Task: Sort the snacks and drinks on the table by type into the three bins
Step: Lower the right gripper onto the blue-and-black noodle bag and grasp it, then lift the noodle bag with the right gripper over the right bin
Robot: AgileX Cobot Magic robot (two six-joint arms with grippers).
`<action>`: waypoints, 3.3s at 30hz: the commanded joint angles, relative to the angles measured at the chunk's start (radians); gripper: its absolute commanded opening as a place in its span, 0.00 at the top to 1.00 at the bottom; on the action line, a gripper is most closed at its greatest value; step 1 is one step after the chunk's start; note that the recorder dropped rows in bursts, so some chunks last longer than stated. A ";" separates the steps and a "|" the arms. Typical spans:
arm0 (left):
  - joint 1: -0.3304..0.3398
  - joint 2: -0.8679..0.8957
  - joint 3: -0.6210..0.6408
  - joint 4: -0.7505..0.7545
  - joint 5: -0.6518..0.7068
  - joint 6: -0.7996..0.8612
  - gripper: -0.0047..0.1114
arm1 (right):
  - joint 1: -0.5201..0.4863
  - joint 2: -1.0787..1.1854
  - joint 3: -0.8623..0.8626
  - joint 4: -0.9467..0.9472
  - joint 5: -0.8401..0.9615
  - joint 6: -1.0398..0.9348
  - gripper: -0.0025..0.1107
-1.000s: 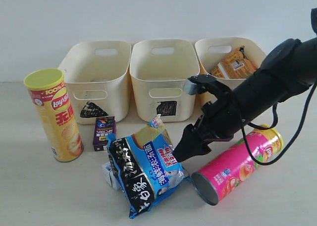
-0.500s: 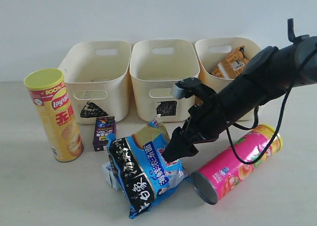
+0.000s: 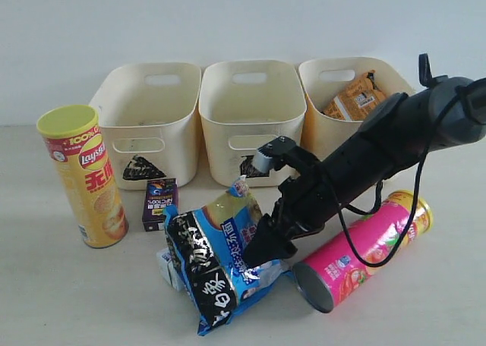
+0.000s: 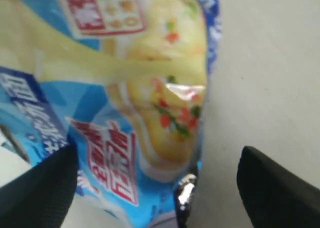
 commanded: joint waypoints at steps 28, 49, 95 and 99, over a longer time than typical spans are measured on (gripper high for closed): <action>0.003 -0.004 -0.003 -0.002 -0.007 -0.008 0.92 | 0.002 0.063 -0.005 0.146 0.148 -0.220 0.28; 0.003 -0.004 -0.003 -0.002 -0.007 -0.008 0.92 | 0.002 0.120 -0.005 0.184 0.164 -0.270 0.40; 0.003 -0.004 -0.003 -0.002 -0.007 -0.008 0.92 | -0.036 -0.424 -0.017 -0.296 -0.265 0.602 0.97; 0.003 -0.004 -0.003 -0.002 -0.007 -0.008 0.92 | -0.101 -0.424 -0.044 -0.296 -0.311 0.648 0.97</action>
